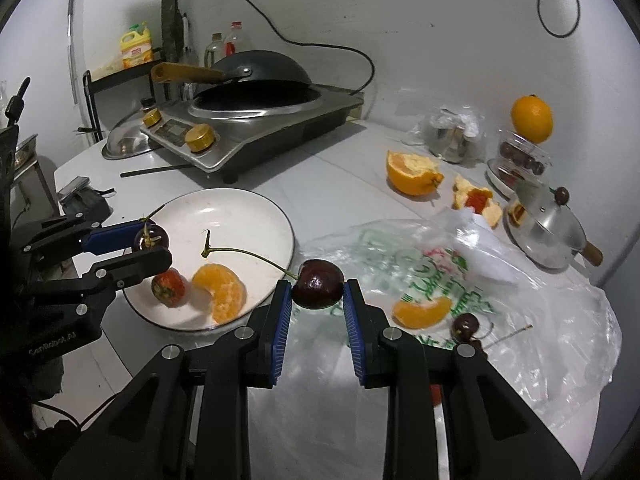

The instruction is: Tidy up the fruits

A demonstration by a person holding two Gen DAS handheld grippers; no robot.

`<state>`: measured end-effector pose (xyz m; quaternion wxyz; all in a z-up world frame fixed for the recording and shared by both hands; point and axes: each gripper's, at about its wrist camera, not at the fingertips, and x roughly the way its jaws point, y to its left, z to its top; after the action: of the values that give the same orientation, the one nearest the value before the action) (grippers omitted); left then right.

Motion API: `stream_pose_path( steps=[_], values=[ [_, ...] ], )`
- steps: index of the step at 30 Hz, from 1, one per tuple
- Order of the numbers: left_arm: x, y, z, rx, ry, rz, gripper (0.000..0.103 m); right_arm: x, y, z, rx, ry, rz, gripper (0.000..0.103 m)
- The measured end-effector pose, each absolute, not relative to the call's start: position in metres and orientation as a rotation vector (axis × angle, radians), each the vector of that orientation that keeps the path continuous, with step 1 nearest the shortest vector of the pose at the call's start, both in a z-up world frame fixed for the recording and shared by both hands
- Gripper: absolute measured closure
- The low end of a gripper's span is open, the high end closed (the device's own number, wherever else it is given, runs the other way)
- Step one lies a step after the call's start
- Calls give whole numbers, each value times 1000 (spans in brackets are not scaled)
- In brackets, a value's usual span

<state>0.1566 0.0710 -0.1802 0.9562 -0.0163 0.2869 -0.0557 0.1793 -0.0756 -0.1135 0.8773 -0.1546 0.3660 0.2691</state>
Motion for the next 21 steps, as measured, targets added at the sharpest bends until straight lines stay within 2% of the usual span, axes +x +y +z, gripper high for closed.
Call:
stream_pose_path(
  steps=[14, 21],
  values=[
    [161, 116, -196, -69, 613, -40, 73, 190, -40, -127, -349, 790, 596, 75],
    [165, 128, -211, -80, 648, -20, 73, 196, -25, -138, -359, 807, 608, 82]
  ],
)
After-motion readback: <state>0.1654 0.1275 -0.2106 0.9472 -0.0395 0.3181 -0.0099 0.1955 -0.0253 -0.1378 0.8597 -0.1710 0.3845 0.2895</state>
